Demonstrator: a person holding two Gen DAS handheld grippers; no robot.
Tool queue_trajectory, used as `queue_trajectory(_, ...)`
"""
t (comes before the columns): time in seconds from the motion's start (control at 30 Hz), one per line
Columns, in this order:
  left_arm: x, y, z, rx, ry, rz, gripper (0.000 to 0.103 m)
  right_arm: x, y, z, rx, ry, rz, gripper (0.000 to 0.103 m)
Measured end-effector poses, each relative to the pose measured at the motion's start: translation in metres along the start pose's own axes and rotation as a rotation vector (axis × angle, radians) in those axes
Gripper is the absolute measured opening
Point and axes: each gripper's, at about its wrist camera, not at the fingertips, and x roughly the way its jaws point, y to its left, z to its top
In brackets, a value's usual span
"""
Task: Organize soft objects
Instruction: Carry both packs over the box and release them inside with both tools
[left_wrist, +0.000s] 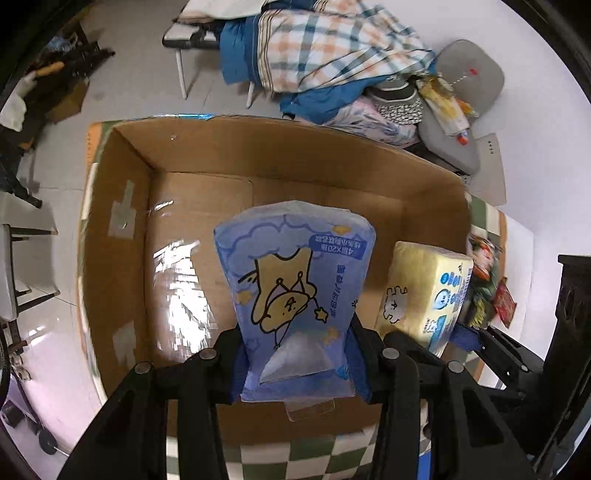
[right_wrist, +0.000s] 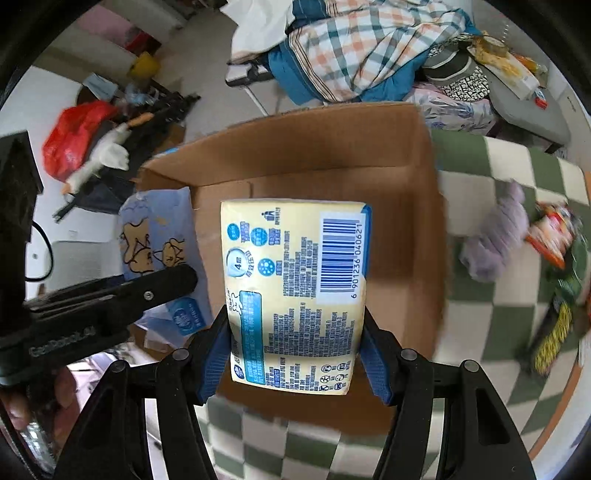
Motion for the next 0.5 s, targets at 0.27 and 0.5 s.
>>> queue_trajectory(0.27,0.041,0.013,0.036,0.008,0.075,-0.017,0.042,0.069,0.0,0.047,-0.006,0.044,-0.085,0.066)
queue_trajectory(0.5,0.045,0.005,0.042,0.057,0.078,0.03,0.047,0.09,0.001,0.067,-0.006,0.062,-0.109,0.068)
